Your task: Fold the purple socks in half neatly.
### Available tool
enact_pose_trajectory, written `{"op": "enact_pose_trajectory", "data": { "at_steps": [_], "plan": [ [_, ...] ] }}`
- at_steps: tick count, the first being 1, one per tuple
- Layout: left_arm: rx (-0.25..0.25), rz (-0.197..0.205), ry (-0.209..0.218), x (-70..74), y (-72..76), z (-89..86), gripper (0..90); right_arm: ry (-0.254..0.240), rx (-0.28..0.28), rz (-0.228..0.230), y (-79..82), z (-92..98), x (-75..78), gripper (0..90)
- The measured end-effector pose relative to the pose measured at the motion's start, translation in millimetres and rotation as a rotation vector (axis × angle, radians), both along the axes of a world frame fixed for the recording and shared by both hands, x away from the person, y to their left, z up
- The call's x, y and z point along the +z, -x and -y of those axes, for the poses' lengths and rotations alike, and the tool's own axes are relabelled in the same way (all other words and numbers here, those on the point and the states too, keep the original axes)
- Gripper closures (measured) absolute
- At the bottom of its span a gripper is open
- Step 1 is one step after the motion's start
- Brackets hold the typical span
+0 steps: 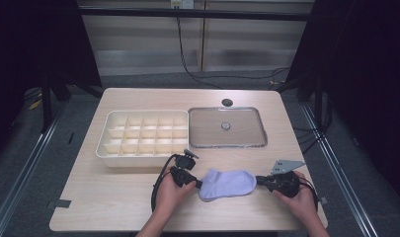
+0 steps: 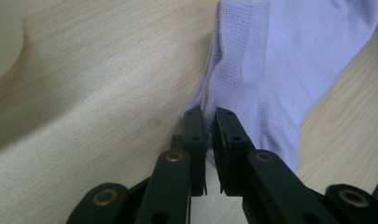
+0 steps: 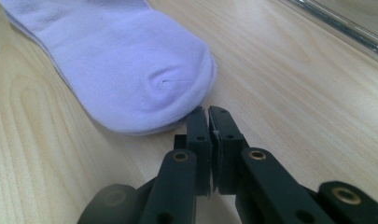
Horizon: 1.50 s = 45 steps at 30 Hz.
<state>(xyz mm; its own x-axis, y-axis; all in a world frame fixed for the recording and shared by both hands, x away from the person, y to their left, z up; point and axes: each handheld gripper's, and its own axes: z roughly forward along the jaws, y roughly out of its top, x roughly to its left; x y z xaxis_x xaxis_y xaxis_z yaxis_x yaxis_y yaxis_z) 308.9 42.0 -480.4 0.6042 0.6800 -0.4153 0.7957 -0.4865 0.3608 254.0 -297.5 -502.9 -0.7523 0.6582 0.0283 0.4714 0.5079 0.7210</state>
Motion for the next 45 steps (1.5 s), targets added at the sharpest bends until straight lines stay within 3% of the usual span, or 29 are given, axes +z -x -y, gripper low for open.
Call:
{"op": "enact_pose_trajectory", "data": {
  "at_steps": [12,25,32,34,36,41,45],
  "plan": [
    [-0.016,-0.03,0.075,8.2,-0.5,-4.9,84.5,-0.021,0.012,-0.014,-0.1,-0.9,-0.8,87.6],
    [-0.047,-0.05,0.115,18.3,-1.3,-9.0,84.7,-0.035,0.034,-0.023,0.1,-5.8,-1.3,87.6],
    [-0.011,-0.044,0.079,13.6,-4.1,-12.1,83.8,-0.036,0.033,-0.024,0.2,-6.2,-1.4,87.3],
    [-0.013,-0.06,0.045,10.1,-4.3,-11.6,81.9,-0.037,0.033,-0.022,-0.2,-6.0,-1.5,87.0],
    [-0.01,-0.044,0.013,10.1,-4.4,-11.8,77.2,-0.041,0.034,-0.023,-0.4,-5.8,-1.8,86.9],
    [0.034,-0.02,0.024,14.0,-7.2,-13.3,67.9,-0.039,0.032,-0.023,-0.5,-6.3,-1.7,86.9],
    [0.03,-0.024,0.014,9.0,-10.8,-7.5,65.1,-0.04,0.033,-0.025,-0.6,-6.6,-1.7,86.9]
  ]
}}
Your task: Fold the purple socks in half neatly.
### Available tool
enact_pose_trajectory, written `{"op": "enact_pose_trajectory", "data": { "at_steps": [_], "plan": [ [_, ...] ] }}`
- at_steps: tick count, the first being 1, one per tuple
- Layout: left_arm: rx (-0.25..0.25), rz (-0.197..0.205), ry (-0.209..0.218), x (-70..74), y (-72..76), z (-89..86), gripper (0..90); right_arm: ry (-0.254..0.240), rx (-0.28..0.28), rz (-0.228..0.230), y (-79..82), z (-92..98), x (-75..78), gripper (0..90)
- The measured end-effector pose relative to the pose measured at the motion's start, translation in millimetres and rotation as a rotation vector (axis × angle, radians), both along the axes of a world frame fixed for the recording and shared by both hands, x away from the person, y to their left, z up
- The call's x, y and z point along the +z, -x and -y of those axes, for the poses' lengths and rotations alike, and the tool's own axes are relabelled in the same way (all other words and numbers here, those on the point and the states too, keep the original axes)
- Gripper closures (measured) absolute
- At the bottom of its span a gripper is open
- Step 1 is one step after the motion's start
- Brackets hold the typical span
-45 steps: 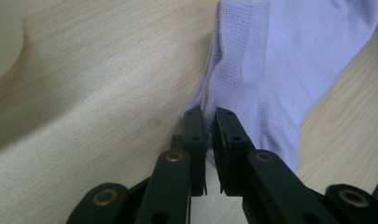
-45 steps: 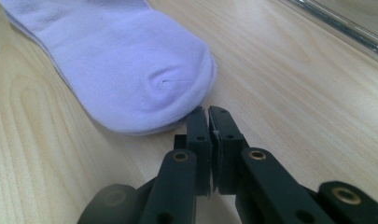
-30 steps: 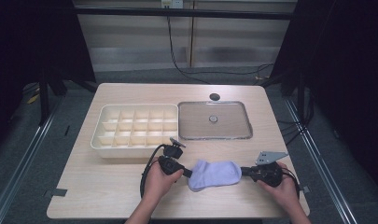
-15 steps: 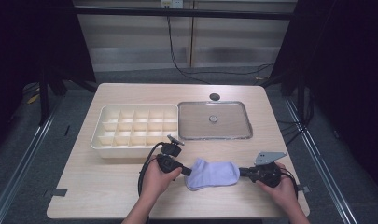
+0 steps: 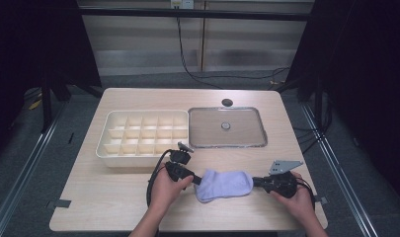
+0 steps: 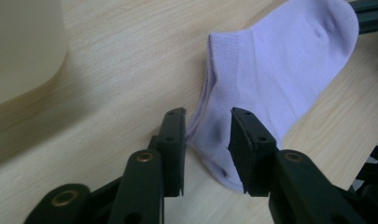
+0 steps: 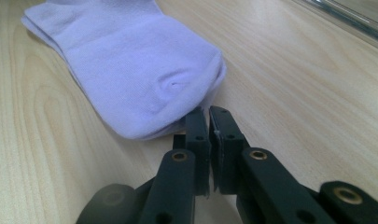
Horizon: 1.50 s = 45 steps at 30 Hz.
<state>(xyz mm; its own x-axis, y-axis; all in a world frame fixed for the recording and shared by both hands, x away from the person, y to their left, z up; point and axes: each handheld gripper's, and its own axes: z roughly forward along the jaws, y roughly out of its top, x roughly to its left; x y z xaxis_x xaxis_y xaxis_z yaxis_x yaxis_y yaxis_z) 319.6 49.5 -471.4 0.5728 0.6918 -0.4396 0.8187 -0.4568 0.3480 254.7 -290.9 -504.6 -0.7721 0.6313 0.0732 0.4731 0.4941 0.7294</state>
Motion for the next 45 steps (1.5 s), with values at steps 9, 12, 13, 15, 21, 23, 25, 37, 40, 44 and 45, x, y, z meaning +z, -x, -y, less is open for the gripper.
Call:
{"op": "enact_pose_trajectory", "data": {
  "at_steps": [9,12,13,15,21,23,25,37,40,44,45],
  "plan": [
    [-0.029,0.0,-0.05,-7.1,2.9,11.4,74.9,-0.002,0.004,0.002,-0.5,0.4,-0.4,86.9],
    [-0.029,-0.015,-0.037,-8.7,3.5,11.8,80.7,-0.002,0.003,0.002,-0.3,0.3,-0.4,87.1],
    [-0.032,-0.019,-0.034,-8.4,3.5,11.6,81.2,-0.004,-0.001,-0.002,0.1,0.0,-0.3,87.2],
    [-0.036,-0.035,-0.019,-7.3,3.2,9.9,81.5,-0.003,0.004,0.003,-0.6,0.6,-0.6,87.2],
    [-0.054,-0.06,0.045,4.1,1.4,2.2,81.0,-0.006,0.008,0.004,-1.0,0.5,-0.9,87.4],
    [-0.066,-0.059,0.046,7.8,1.5,2.1,81.0,-0.01,0.008,-0.001,-0.9,-0.6,-0.8,87.4],
    [-0.073,-0.058,0.057,10.4,2.0,3.9,81.0,-0.01,0.012,-0.002,-0.7,-1.9,-0.8,87.4],
    [-0.075,-0.056,0.068,19.1,0.0,5.4,81.4,-0.011,0.03,-0.003,-0.1,-8.1,-0.4,87.8],
    [-0.082,-0.051,0.067,21.2,-1.2,4.4,81.4,-0.011,0.045,-0.008,0.1,-10.9,-0.4,87.9],
    [-0.085,-0.047,0.056,23.8,-2.3,3.2,81.4,-0.009,0.056,-0.006,0.5,-14.6,-0.3,87.9],
    [-0.084,-0.047,0.057,23.8,-2.3,3.1,81.4,-0.012,0.059,-0.009,0.7,-15.7,-0.3,87.9]
  ]
}}
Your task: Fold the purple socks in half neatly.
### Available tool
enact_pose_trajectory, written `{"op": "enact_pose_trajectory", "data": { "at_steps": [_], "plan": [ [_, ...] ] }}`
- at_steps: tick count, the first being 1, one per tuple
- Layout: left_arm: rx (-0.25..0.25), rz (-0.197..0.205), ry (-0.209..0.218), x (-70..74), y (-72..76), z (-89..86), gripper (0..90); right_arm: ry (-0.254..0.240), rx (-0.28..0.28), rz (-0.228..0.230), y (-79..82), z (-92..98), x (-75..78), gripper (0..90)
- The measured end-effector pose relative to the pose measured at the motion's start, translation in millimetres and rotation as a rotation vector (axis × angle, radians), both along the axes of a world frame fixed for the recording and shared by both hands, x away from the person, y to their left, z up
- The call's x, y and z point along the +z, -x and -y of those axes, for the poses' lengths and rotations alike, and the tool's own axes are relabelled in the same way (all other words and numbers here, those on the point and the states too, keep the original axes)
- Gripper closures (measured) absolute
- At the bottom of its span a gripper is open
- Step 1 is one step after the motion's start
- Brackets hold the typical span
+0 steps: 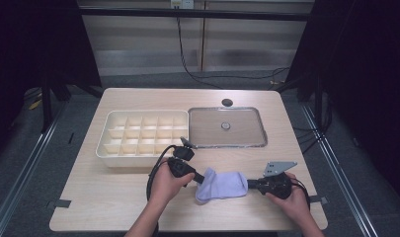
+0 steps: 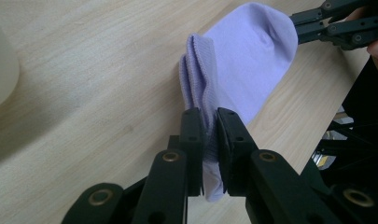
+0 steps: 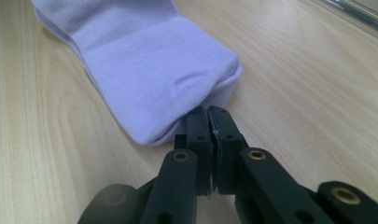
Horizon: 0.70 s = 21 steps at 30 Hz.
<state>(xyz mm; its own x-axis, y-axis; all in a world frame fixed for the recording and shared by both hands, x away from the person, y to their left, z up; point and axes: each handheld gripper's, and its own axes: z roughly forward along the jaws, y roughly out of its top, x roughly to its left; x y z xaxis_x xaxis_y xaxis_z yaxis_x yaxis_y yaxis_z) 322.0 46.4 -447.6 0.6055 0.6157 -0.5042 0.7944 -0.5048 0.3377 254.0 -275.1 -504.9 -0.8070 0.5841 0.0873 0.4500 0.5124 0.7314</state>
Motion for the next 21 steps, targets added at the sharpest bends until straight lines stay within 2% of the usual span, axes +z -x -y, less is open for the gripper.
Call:
{"op": "enact_pose_trajectory", "data": {
  "at_steps": [8,9,10,11,14,16,18,19,21],
  "plan": [
    [0.007,-0.008,0.013,2.6,0.9,1.7,81.4,-0.008,0.018,-0.006,1.1,-5.3,-0.1,88.0],
    [-0.005,-0.004,0.009,3.2,0.4,1.4,81.4,-0.008,0.018,-0.008,1.4,-6.1,0.0,88.0],
    [0.016,-0.007,0.019,3.4,1.3,2.5,81.4,-0.004,0.026,-0.005,1.3,-6.9,0.1,88.1],
    [-0.007,-0.003,0.01,4.0,0.1,1.4,81.4,-0.003,0.026,-0.007,1.6,-7.4,0.2,88.1],
    [0.009,-0.016,0.023,4.9,0.9,2.7,81.5,-0.004,0.033,-0.006,1.7,-9.8,0.2,88.1],
    [-0.007,-0.01,0.017,5.5,0.3,2.1,81.6,-0.005,0.039,-0.005,1.6,-11.0,0.1,88.1],
    [0.006,-0.01,0.022,5.9,0.8,2.6,81.6,-0.005,0.042,-0.009,1.8,-12.0,0.1,88.1],
    [-0.008,-0.009,0.013,6.5,0.2,1.9,81.6,-0.004,0.044,-0.007,1.8,-12.3,0.2,88.1],
    [0.007,-0.009,0.022,6.8,0.8,2.6,81.6,-0.006,0.044,-0.01,2.2,-13.4,0.2,88.1]
  ]
}}
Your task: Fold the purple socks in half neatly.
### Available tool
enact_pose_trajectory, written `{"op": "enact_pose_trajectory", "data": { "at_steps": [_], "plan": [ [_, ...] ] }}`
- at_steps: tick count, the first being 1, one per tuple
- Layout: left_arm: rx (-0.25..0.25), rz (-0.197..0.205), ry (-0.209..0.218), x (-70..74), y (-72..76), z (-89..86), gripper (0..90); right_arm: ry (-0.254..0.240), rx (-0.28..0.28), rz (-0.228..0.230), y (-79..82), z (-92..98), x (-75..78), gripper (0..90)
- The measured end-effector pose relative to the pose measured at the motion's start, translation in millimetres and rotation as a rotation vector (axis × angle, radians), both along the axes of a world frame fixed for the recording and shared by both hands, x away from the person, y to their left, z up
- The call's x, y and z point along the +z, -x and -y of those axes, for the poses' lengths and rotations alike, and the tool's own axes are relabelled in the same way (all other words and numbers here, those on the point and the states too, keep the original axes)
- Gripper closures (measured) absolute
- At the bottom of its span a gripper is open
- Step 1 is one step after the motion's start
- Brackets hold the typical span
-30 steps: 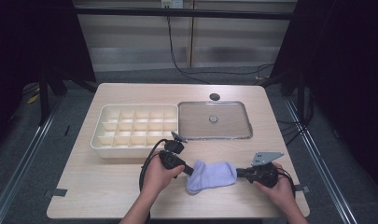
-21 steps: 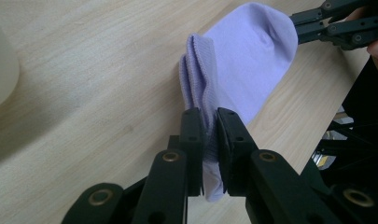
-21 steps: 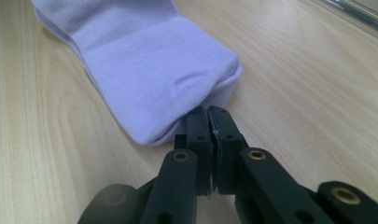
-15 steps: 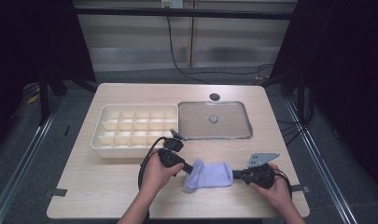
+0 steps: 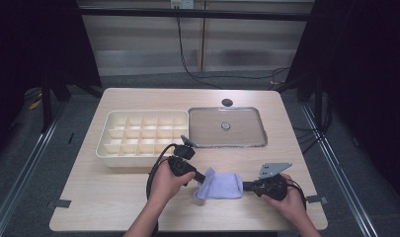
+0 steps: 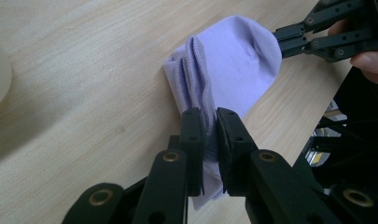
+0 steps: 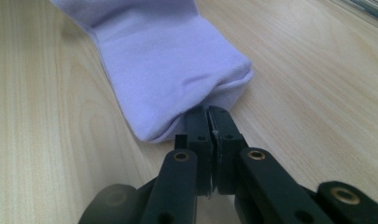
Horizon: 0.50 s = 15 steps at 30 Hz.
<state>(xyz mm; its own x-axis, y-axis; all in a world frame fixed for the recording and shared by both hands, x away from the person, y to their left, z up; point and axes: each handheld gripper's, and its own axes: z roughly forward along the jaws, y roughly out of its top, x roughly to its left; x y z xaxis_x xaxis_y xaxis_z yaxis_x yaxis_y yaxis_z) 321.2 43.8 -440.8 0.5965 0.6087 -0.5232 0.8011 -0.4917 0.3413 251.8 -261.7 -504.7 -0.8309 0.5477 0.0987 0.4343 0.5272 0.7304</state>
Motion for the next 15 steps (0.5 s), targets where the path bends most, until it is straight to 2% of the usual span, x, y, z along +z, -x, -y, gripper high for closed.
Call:
{"op": "enact_pose_trajectory", "data": {
  "at_steps": [3,10,11,13,15],
  "plan": [
    [0.007,0.001,0.002,0.9,0.0,0.2,81.6,0.002,0.006,0.002,0.2,-1.2,0.1,88.1],
    [-0.02,0.01,-0.002,4.2,-0.7,-0.4,81.6,-0.002,0.013,-0.002,0.5,-5.0,0.0,88.1],
    [0.0,0.007,0.003,4.6,0.3,1.1,81.6,-0.003,0.015,-0.001,0.4,-5.5,-0.1,88.1],
    [-0.021,0.004,0.001,4.8,-0.3,1.1,81.7,-0.002,0.019,-0.003,0.6,-6.8,0.0,88.1],
    [0.0,0.004,0.006,4.8,1.0,3.3,81.7,-0.004,0.017,0.0,0.7,-8.0,0.0,88.1]
  ]
}}
